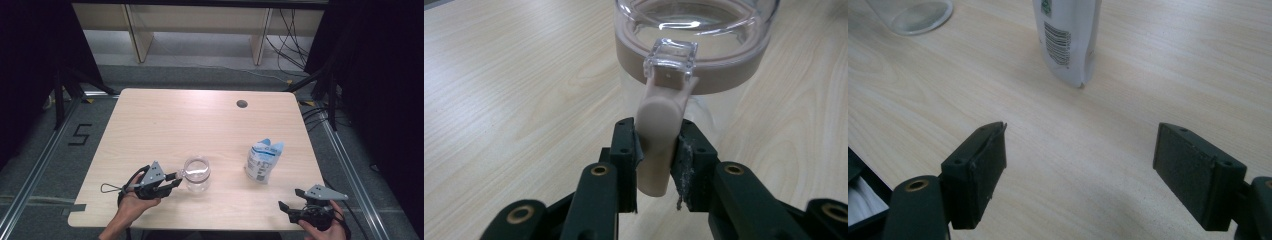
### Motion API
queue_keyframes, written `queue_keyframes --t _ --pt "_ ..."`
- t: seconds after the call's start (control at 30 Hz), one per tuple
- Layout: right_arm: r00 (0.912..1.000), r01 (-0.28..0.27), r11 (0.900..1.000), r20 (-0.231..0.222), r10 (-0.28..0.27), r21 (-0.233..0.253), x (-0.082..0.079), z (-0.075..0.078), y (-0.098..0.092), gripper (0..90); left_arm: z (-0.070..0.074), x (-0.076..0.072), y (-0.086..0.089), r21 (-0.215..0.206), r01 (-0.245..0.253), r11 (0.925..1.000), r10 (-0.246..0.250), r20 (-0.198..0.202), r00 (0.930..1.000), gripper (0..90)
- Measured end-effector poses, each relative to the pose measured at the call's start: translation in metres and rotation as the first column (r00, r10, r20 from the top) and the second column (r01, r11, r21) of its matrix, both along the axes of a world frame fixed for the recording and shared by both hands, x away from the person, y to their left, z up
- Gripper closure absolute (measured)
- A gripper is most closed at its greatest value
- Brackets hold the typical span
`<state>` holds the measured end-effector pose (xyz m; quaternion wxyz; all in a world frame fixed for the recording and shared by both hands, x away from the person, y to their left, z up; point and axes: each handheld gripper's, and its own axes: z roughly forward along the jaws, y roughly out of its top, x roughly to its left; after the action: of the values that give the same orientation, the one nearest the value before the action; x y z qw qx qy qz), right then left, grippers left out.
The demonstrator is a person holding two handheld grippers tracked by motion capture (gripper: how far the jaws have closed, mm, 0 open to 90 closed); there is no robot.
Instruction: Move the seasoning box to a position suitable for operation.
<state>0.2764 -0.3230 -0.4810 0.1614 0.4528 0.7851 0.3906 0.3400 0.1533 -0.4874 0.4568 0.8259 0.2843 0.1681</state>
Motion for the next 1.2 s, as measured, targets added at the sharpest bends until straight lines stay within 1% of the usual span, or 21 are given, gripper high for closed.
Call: queue_keyframes --t 0.1,0.17,0.2,0.23,0.37,0.4,0.43,0.47,0.5,0.53,0.63,0.77,0.8,0.83,0.9,1.0,1.03,1.07,1.1,1.13,1.2 --pt "0.9999 -0.008 1.0 0.012 0.008 -0.007 0.001 0.0 -0.001 22.4 0.0 0.003 0.0 0.004 0.009 0.9999 -0.009 0.008 0.9999 72.4" --pt "0.9998 -0.015 1.0 0.016 0.015 -0.01 0.001 0.0 -0.001 22.4 0.0 0.004 -0.001 0.001 -0.005 1.0 0.005 0.005 1.0 72.5" --pt "0.9998 -0.014 1.0 0.016 0.014 -0.01 0.001 0.0 -0.001 22.4 0.0 0.005 -0.001 -0.002 -0.007 1.0 0.007 -0.008 0.9999 72.6" --pt "0.9998 -0.015 1.0 0.016 0.015 -0.011 0.001 0.0 -0.001 22.4 -0.001 0.006 -0.001 0.005 -0.007 1.0 0.007 0.004 1.0 72.8" --pt "0.9996 -0.018 1.0 0.022 0.018 -0.02 0.002 0.0 -0.002 22.4 -0.001 0.007 -0.002 0.003 -0.01 0.9999 0.01 0.001 0.9999 73.1" --pt "0.9996 -0.017 1.0 0.022 0.018 -0.02 0.002 0.0 -0.002 22.4 -0.001 0.008 -0.002 0.011 -0.012 0.9999 0.012 0.001 0.9999 73.2" --pt "0.9996 -0.017 1.0 0.023 0.017 -0.02 0.002 0.0 -0.002 22.4 -0.001 0.009 -0.002 0.012 -0.007 0.9999 0.007 0.011 0.9999 73.3" --pt "0.9996 -0.017 1.0 0.022 0.017 -0.02 0.002 0.0 -0.002 22.4 -0.001 0.009 -0.002 0.003 -0.011 0.9999 0.011 0.01 0.9999 73.4" --pt "0.9996 -0.018 1.0 0.023 0.019 -0.023 0.002 0.0 -0.002 22.4 -0.001 0.011 -0.002 0.013 0.004 0.9999 -0.004 0.019 0.9998 73.5" --pt "0.9996 -0.018 1.0 0.022 0.019 -0.023 0.002 0.0 -0.002 22.4 -0.001 0.011 -0.002 0.005 0.002 1.0 -0.002 0.022 0.9997 73.6" --pt "0.9996 -0.019 1.0 0.023 0.019 -0.023 0.002 0.0 -0.002 22.4 -0.002 0.011 -0.004 0.003 0.008 1.0 -0.008 0.009 0.9999 73.6" --pt "0.9995 -0.02 1.0 0.023 0.02 -0.024 0.002 0.0 -0.002 22.4 -0.001 0.013 -0.007 0.006 0.027 0.9996 -0.027 0.015 0.9995 73.8" --pt "0.9995 -0.02 1.0 0.024 0.021 -0.023 0.002 0.0 -0.002 22.4 -0.001 0.013 -0.009 0.005 0.02 0.9998 -0.02 0.013 0.9997 73.8" --pt "0.9994 -0.022 0.999 0.025 0.022 -0.025 0.002 0.0 -0.002 22.4 -0.002 0.013 -0.011 -0.011 0.026 0.9996 -0.025 0.013 0.9996 73.8" --pt "0.9995 -0.022 0.999 0.023 0.022 -0.024 0.002 0.0 -0.002 22.4 -0.001 0.014 -0.012 0.005 0.03 0.9995 -0.03 0.013 0.9995 73.8" --pt "0.9996 -0.021 1.0 0.021 0.021 -0.02 0.002 0.0 -0.002 22.4 -0.001 0.014 -0.016 0.005 0.039 0.9992 -0.039 0.016 0.9991 73.8" --pt "0.9997 -0.019 1.0 0.018 0.019 -0.017 0.002 0.0 -0.002 22.4 -0.001 0.015 -0.017 0.009 0.056 0.9984 -0.057 0.021 0.9982 73.7" --pt "0.9997 -0.018 1.0 0.018 0.019 -0.017 0.002 0.0 -0.002 22.4 -0.001 0.014 -0.019 0.002 0.045 0.999 -0.045 0.013 0.9989 73.8" --pt "0.9996 -0.018 1.0 0.019 0.018 -0.016 0.002 0.0 -0.002 22.4 -0.002 0.014 -0.021 -0.009 0.054 0.9985 -0.053 0.019 0.9984 73.8" --pt "0.9996 -0.02 1.0 0.021 0.021 -0.02 0.002 0.0 -0.002 22.4 -0.003 0.014 -0.022 -0.012 0.052 0.9986 -0.052 0.013 0.9986 73.8" --pt "0.9995 -0.019 1.0 0.023 0.02 -0.023 0.002 0.0 -0.002 22.4 -0.002 0.014 -0.024 -0.002 0.069 0.9976 -0.069 0.016 0.9975 73.7"
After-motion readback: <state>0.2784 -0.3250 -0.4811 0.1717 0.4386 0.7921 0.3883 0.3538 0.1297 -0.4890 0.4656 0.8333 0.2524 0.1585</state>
